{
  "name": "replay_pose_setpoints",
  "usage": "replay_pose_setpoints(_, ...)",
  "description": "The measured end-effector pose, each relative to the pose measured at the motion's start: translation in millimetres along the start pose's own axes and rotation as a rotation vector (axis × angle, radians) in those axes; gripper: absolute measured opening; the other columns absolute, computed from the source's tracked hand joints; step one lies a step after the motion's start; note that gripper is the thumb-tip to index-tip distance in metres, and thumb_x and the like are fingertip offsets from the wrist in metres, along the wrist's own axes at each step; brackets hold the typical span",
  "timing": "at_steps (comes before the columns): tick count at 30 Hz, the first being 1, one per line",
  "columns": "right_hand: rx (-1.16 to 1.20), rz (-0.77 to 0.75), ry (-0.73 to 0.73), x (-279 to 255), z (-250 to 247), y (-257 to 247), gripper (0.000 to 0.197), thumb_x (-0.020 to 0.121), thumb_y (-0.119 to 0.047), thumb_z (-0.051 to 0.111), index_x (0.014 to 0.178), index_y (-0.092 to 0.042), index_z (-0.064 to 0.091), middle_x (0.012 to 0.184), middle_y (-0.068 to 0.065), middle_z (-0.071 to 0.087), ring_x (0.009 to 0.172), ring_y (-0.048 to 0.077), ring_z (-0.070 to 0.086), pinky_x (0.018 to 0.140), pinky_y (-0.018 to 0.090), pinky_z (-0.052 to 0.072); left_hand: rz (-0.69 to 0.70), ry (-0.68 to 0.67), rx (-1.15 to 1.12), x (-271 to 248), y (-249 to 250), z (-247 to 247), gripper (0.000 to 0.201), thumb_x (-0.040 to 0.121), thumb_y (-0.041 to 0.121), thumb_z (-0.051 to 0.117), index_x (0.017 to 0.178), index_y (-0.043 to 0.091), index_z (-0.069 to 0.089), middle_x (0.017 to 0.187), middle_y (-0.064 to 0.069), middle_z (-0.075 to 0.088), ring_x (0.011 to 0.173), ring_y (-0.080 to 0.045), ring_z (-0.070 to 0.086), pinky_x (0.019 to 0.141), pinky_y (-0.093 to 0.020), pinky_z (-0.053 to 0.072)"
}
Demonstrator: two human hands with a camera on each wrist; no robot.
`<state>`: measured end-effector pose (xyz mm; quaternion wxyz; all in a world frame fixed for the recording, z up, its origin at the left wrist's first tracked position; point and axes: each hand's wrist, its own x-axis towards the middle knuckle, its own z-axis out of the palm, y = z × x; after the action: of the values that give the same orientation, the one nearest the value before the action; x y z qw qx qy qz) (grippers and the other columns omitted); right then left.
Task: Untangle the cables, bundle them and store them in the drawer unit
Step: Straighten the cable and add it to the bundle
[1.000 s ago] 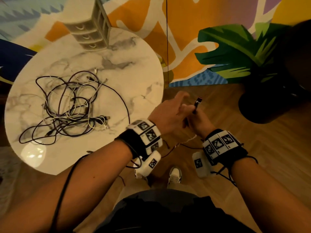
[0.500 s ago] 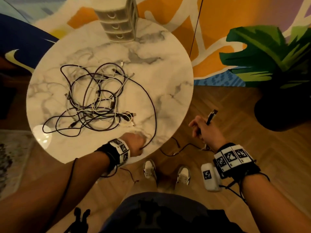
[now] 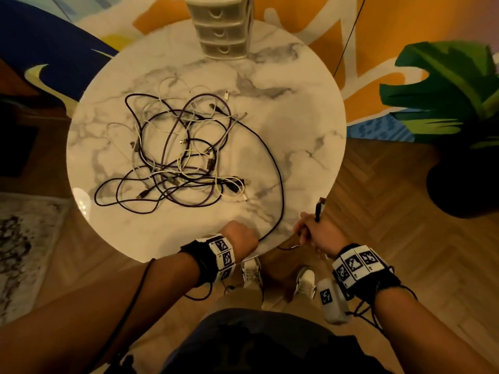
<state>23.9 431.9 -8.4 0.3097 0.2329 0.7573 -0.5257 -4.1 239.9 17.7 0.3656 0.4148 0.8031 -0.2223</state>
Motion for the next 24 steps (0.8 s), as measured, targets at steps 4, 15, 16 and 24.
replay_pose_setpoints(4,-0.008,0.006,-0.002,3,5,-8,0.050,0.103,-0.033,0.028,0.072,-0.010,0.060,0.057,0.009,0.055,0.029,0.002,0.042,0.031,0.010,0.029,0.017,-0.006,-0.043,0,-9,-1,0.028,0.089,0.019,0.054,0.113,0.008,0.060,0.115,-0.011,0.063,0.102,-0.033,0.061,0.077,-0.036,0.047)
replay_pose_setpoints(15,0.480,-0.210,0.091,0,9,-36,0.039,0.101,-0.027,0.038,0.072,-0.009,0.056,0.042,-0.004,0.030,0.037,0.009,0.024,0.038,0.022,0.019,0.022,0.127,-0.344,0,7,-48,0.015,0.085,0.031,0.057,0.088,0.016,0.060,0.085,-0.007,0.062,0.074,-0.026,0.057,0.061,-0.029,0.037)
replay_pose_setpoints(16,0.469,-0.250,0.093,-3,6,-40,0.038,0.101,-0.027,0.037,0.071,-0.010,0.054,0.043,-0.004,0.029,0.037,0.009,0.023,0.039,0.023,0.018,0.024,0.137,-0.548,4,-4,-51,0.015,0.089,0.029,0.054,0.090,0.015,0.059,0.088,-0.007,0.063,0.079,-0.027,0.059,0.063,-0.030,0.041)
replay_pose_setpoints(24,0.107,-0.260,-0.236,-31,38,-56,0.039,0.102,-0.022,0.035,0.069,-0.017,0.054,0.056,-0.005,0.050,0.048,0.004,0.039,0.052,0.019,0.030,-0.166,0.575,-1.937,3,-72,-122,0.025,0.098,0.025,0.042,0.090,0.007,0.057,0.051,-0.004,0.054,0.042,-0.016,0.050,0.049,-0.027,0.046)
